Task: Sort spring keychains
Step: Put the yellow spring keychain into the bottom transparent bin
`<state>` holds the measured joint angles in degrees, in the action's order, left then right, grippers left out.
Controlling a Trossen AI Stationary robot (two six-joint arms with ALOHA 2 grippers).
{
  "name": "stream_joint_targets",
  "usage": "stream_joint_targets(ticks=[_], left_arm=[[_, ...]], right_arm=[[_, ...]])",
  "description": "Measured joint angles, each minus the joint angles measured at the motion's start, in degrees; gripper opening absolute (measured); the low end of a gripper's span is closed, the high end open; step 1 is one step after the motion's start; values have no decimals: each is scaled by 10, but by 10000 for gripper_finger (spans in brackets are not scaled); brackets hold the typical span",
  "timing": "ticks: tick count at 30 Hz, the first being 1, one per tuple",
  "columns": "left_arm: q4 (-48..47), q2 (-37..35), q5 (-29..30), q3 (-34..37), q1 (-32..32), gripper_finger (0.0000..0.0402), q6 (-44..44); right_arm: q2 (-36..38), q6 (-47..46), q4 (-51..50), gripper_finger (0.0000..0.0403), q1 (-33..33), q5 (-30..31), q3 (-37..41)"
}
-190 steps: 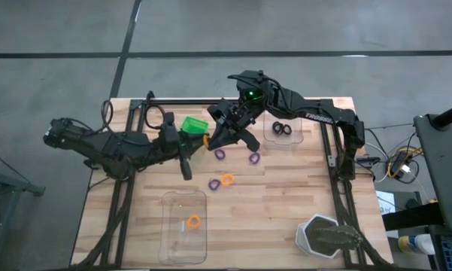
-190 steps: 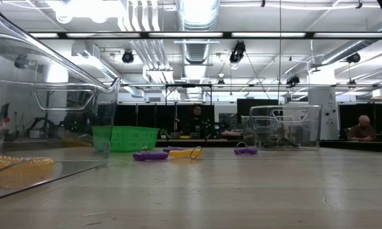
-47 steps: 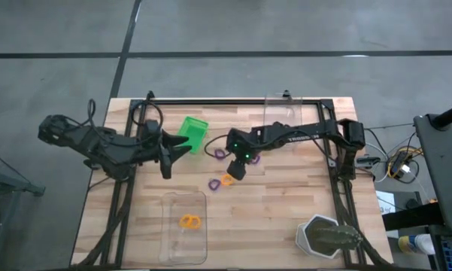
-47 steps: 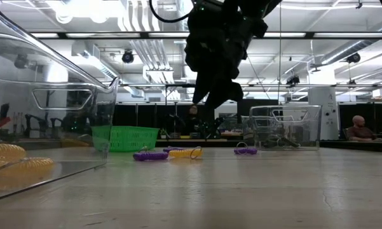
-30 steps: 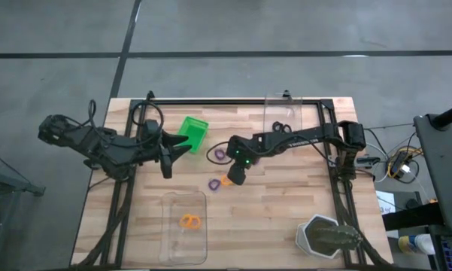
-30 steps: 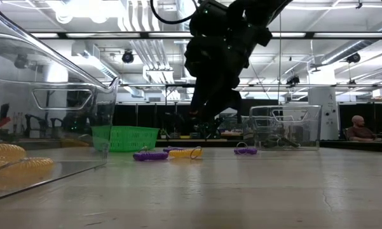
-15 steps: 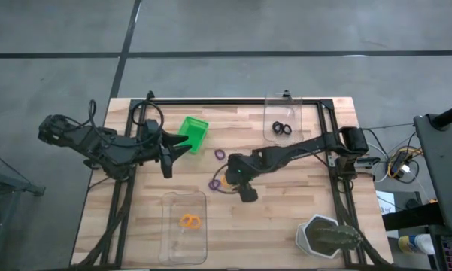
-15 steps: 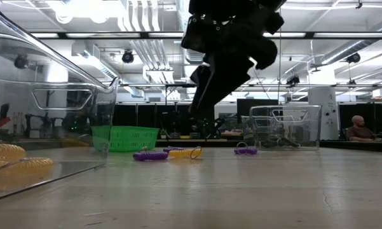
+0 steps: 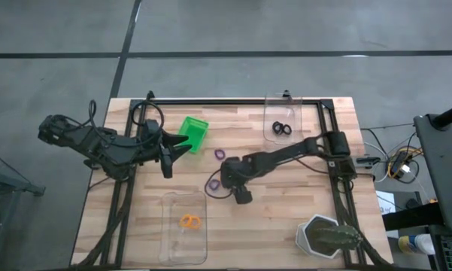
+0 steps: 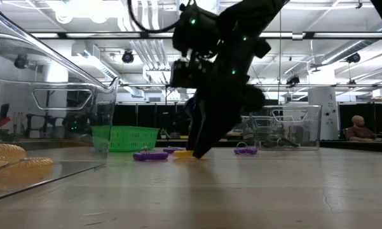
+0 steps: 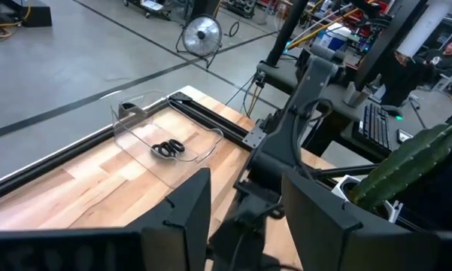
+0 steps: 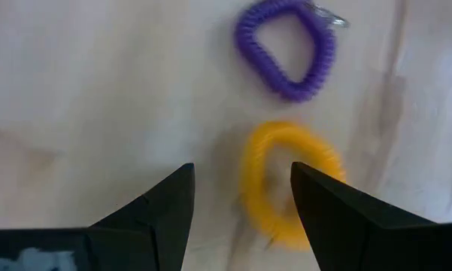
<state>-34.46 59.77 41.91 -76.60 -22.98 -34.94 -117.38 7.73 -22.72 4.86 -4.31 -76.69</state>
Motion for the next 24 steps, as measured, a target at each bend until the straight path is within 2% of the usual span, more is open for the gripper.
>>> stream_joint_targets(ticks=[6,9,12,17,24], left_arm=[[0,0,0,0,0,155,2],[-1,0,0,0,0,155,2],[-2,0,0,0,0,155,5],[-4,0,0,0,0,155,13],[-5,0,0,0,0,155,19]], right_arm=[[-31,-28,-40,211,-2,20,-37],[-44,-48,-70,193,-4,12,-54],[-51,-59,-89,151,-4,11,-64],[-51,-63,-117,32,-8,-4,-83],[-47,-82,-181,13,-22,-35,-134]])
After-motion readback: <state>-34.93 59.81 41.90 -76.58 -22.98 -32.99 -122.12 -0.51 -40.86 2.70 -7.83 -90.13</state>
